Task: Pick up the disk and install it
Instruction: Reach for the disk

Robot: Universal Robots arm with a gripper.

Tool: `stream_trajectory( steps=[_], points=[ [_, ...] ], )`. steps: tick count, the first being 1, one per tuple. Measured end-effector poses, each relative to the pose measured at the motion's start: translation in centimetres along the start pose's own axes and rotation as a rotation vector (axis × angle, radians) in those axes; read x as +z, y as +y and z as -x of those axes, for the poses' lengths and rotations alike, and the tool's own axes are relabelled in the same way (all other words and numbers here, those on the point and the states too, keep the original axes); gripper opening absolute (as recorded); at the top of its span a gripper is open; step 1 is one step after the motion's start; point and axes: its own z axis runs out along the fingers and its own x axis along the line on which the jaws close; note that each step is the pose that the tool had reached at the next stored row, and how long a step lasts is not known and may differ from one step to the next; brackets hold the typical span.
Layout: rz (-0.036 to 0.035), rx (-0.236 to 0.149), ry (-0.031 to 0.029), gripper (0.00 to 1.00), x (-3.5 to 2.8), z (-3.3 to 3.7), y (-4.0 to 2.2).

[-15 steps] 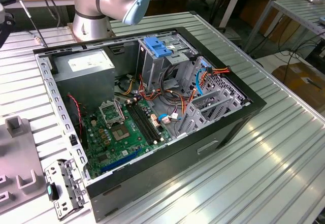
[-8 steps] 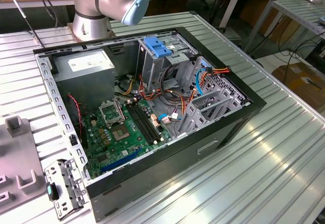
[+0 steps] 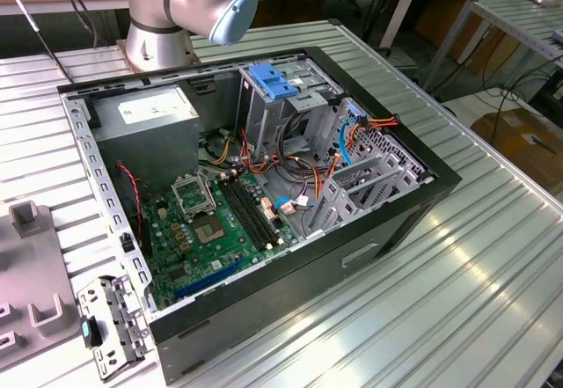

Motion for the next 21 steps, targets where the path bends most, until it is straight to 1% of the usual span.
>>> stream_trajectory(
  steps=[13,14,21],
  points=[
    [0.0,0.0,0.0001,0.11,0.0,-0.08,0.0],
    [0.0,0.0,0.0,0.11,0.0,-0.14,-0.01],
    [0.0,0.0,0.0,0.11,-0.01,-1.33,-0.1]
  ],
)
